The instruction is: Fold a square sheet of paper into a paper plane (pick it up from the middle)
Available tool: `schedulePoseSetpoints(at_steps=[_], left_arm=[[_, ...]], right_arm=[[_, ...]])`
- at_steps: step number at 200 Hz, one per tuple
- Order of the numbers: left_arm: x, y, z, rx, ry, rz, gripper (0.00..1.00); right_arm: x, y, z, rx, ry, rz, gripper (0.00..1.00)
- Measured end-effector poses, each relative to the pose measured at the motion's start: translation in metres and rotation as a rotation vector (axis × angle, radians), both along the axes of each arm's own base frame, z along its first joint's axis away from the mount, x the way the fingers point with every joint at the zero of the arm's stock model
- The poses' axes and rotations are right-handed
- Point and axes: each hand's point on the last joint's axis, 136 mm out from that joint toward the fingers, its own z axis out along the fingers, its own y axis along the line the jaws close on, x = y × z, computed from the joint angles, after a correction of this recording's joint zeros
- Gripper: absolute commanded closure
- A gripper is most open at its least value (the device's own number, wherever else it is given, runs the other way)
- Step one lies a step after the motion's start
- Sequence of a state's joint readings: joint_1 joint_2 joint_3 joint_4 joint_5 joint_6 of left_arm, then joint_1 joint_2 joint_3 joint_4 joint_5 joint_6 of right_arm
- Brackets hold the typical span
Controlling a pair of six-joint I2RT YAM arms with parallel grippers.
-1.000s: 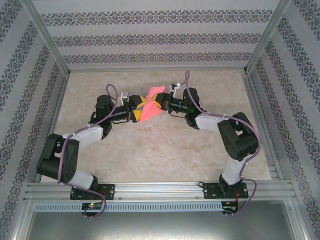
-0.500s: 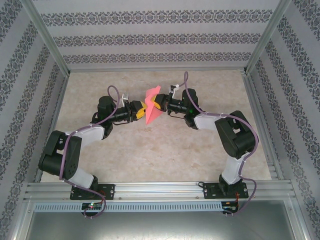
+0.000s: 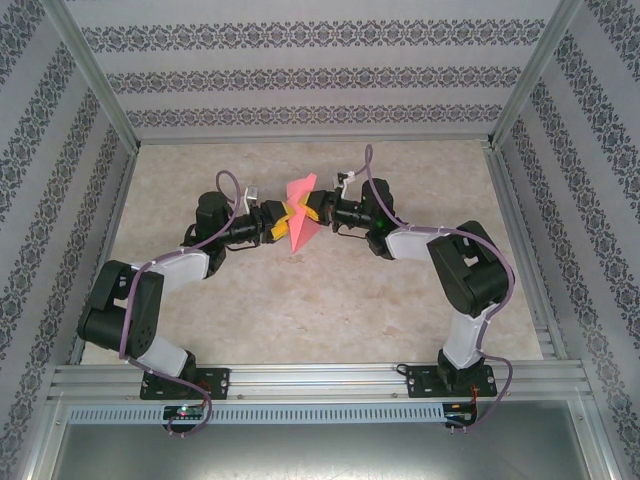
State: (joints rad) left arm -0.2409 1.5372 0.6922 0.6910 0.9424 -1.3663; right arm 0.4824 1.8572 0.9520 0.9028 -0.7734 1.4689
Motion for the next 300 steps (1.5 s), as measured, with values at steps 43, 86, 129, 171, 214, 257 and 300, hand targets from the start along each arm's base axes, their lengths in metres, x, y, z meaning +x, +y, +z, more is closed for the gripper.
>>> schedulePoseSetpoints(at_steps=[43,86,129,171,214,257,300], left_arm=[[0.001,0.0,-0.006,0.004,0.013,0.0,0.57],[0.001,0.0,-0.006,0.009,0.008,-0.001,0.76],[0.001,0.0,-0.014,0.059,0.005,-0.011,0.91],[0.0,0.012,-0.032,0.276,0.027,-0.007,0.95],[0.003,0.05,-0.025,0.733,-0.032,0.04,0.92],[-0.006,0.082,-0.033,1.306,-0.021,0.028,0.89],[0.003,0.083,-0.07,1.754,0.032,-0.076,0.84]], right_arm=[[-0.001,0.004,-0.004,0.008,0.02,0.008,0.87],[0.001,0.004,-0.004,0.013,0.02,0.008,0.84],[0.002,0.001,-0.01,-0.015,0.03,0.004,0.57],[0.003,-0.033,-0.019,-0.165,0.029,-0.082,0.35],[-0.002,-0.077,-0.01,-0.429,-0.08,-0.236,0.22],[-0.008,-0.113,-0.033,-0.678,-0.098,-0.327,0.17],[-0.027,-0.14,-0.07,-0.832,-0.039,-0.346,0.17]])
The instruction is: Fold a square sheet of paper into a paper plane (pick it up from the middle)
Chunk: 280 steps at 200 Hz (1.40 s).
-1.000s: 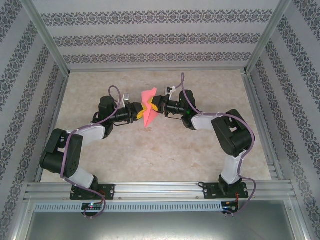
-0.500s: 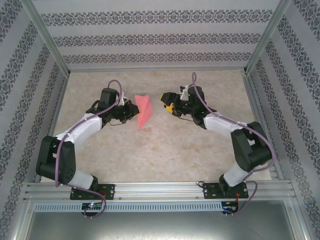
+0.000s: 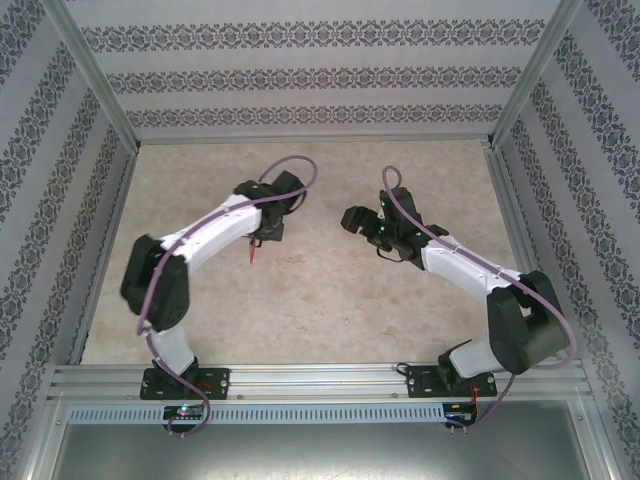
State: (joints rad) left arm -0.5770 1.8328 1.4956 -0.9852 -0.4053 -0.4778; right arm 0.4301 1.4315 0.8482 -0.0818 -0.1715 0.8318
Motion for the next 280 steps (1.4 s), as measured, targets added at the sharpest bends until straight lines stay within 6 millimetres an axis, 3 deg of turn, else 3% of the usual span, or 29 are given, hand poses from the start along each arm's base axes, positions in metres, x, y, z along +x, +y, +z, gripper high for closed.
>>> schedulePoseSetpoints(at_steps=[23,54,85,102,121,141,168,186,224,245,280], left_arm=[[0.001,-0.017,-0.029,0.058,0.067,-0.044,0.67],[-0.001,-0.051,-0.068,-0.085,0.155,-0.071,0.48],[0.009,-0.088,-0.07,-0.331,0.157,-0.088,0.31],[0.016,-0.093,-0.064,-0.469,0.141,-0.078,0.22],[0.021,-0.08,-0.054,-0.609,0.112,-0.026,0.13],[0.026,-0.057,-0.041,-0.73,0.064,0.044,0.08],[0.027,-0.021,-0.031,-0.816,-0.002,0.141,0.02],[0.021,0.0,-0.026,-0.832,-0.037,0.195,0.0],[0.005,0.037,-0.021,-0.811,-0.112,0.306,0.0],[0.0,0.062,-0.017,-0.792,-0.17,0.389,0.0],[0.001,0.083,-0.01,-0.778,-0.229,0.455,0.0]], right_arm=[[-0.012,-0.014,-0.006,-0.038,0.011,-0.03,0.17],[-0.025,-0.031,-0.006,-0.043,0.007,-0.064,0.17],[-0.033,-0.04,-0.004,-0.045,0.004,-0.08,0.19],[-0.036,-0.035,-0.004,-0.047,0.003,-0.065,0.21],[-0.041,-0.018,-0.011,-0.067,0.019,-0.023,0.26],[-0.042,0.017,-0.02,-0.09,0.046,0.053,0.36],[-0.039,0.085,-0.03,-0.093,0.064,0.167,0.49],[-0.037,0.137,-0.035,-0.079,0.061,0.239,0.52],[-0.041,0.211,-0.042,-0.072,0.069,0.338,0.56],[-0.042,0.228,-0.047,-0.09,0.084,0.352,0.56],[-0.037,0.225,-0.069,-0.155,0.145,0.337,0.55]])
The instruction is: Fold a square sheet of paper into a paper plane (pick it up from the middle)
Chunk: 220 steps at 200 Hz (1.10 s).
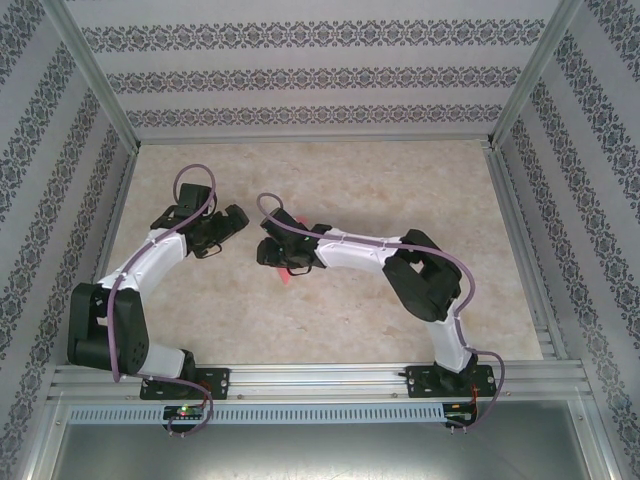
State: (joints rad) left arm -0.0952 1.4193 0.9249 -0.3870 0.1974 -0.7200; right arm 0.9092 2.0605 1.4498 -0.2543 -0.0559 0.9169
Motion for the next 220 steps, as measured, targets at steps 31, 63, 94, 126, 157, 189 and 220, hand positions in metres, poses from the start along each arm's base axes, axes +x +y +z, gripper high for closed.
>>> schedulePoseSetpoints(at_steps=[31,63,94,126,157,189,220], left_arm=[[0.002,-0.001,-0.001,-0.013,-0.01,0.0,0.0],[0.002,-0.004,0.0,-0.028,-0.016,-0.01,0.0],[0.002,-0.007,0.0,-0.04,-0.016,-0.024,0.0],[0.001,-0.014,-0.002,-0.066,-0.007,-0.056,0.0],[0.003,-0.025,0.0,-0.119,-0.021,-0.094,0.0],[0.003,-0.036,-0.001,-0.176,-0.023,-0.134,0.0],[-0.002,-0.049,-0.003,-0.229,-0.011,-0.175,0.0]], right_arm=[[0.0,-0.009,-0.023,-0.08,0.045,0.012,0.55],[-0.001,-0.023,-0.033,-0.133,0.056,0.059,0.54],[-0.009,-0.046,-0.034,-0.166,0.014,0.214,0.52],[-0.026,-0.091,-0.034,-0.205,-0.005,0.4,0.51],[-0.034,-0.126,-0.028,-0.222,0.009,0.459,0.5],[-0.023,-0.12,0.011,-0.128,-0.073,0.373,0.5],[-0.012,-0.121,0.034,-0.031,-0.117,0.187,0.51]])
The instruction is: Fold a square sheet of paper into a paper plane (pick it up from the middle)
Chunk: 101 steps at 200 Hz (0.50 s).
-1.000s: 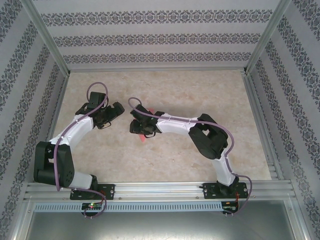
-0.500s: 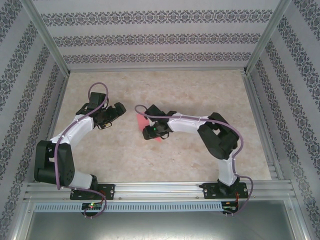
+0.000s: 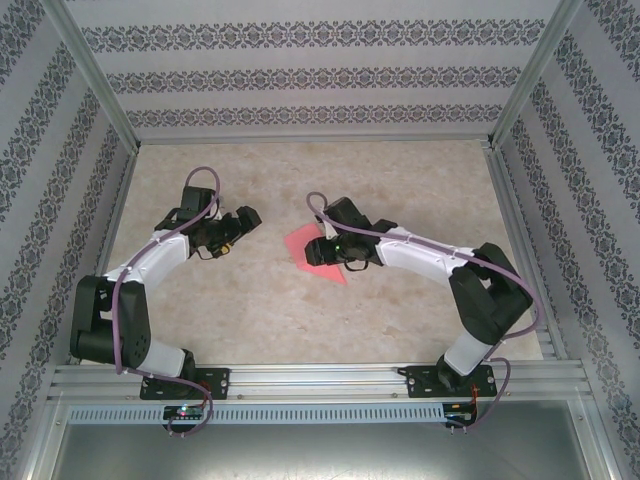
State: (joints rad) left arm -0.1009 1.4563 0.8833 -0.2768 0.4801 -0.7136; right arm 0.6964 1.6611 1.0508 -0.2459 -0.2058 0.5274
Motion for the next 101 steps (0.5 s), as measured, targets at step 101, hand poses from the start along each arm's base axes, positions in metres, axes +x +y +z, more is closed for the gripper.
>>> schedulePoseSetpoints(at_steps=[101], left_arm=[[-0.028,-0.071,-0.015,-0.124,0.116,-0.141,0.15]], right_arm=[[0.006,-0.007,-0.051,-0.002,0.131,-0.192,0.57]])
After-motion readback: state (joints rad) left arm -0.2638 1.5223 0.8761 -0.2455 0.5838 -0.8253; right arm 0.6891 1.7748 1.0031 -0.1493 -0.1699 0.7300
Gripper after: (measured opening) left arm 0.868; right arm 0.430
